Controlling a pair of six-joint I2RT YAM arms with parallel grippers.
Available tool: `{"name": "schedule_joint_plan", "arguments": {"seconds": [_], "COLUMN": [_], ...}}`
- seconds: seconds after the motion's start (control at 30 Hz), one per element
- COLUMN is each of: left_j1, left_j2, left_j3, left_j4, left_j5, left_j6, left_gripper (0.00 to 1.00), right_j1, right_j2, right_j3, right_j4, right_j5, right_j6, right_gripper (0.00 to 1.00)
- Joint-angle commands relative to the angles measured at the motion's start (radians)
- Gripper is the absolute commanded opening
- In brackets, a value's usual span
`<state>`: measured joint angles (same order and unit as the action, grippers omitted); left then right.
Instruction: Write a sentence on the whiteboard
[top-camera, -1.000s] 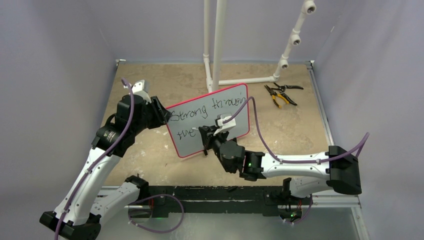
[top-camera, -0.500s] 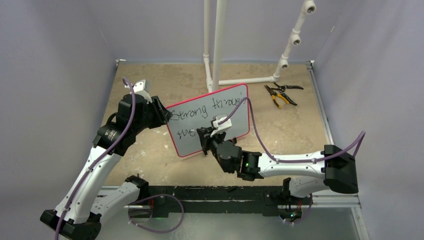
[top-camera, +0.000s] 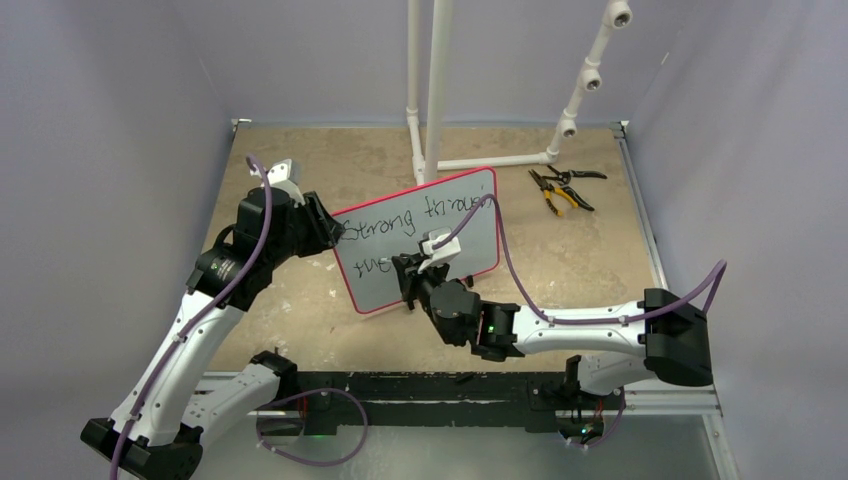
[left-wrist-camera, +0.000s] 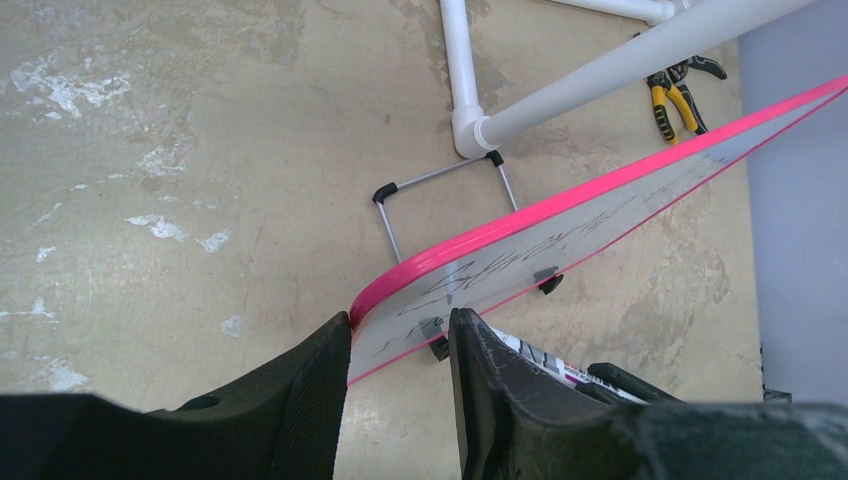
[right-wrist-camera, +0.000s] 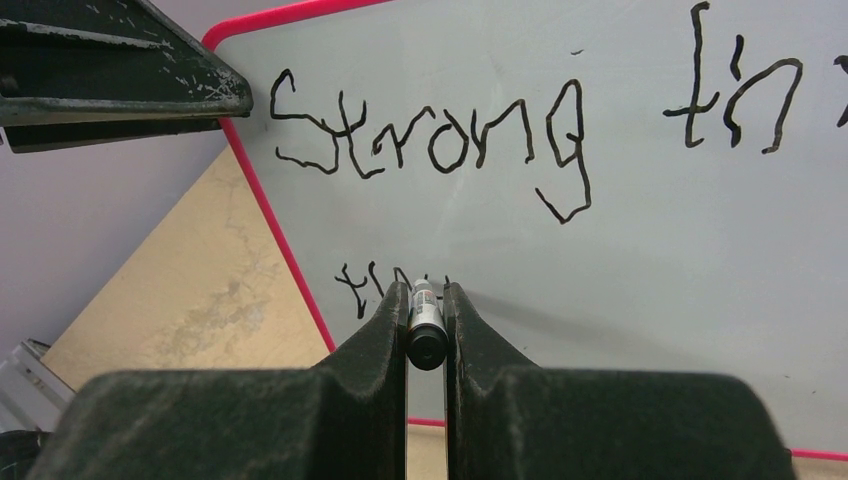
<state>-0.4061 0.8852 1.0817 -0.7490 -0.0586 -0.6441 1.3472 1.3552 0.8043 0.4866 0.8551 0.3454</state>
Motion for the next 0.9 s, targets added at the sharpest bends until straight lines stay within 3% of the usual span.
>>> {"name": "schedule_joint_plan", "arguments": {"seconds": [0.0,0.87], "left_j1": [0.000,0.000], "left_j2": [-0.002,-0.007], "left_j3": [-0.006,-0.008], "left_j4": [0.055,0.054], "left_j5": [0.017,0.014], "left_j6": [-0.017,-0.019], "left_gripper": [0.39,0.39], "right_j1": [-0.003,-0.018], "right_j2": [0.012,0.015], "right_j3": [0.051,0.055], "right_j4": [0.024,0.014], "right_j5": [0.051,0.106], "right_j6": [-0.013,0.002], "right_gripper": [0.00,0.00]}}
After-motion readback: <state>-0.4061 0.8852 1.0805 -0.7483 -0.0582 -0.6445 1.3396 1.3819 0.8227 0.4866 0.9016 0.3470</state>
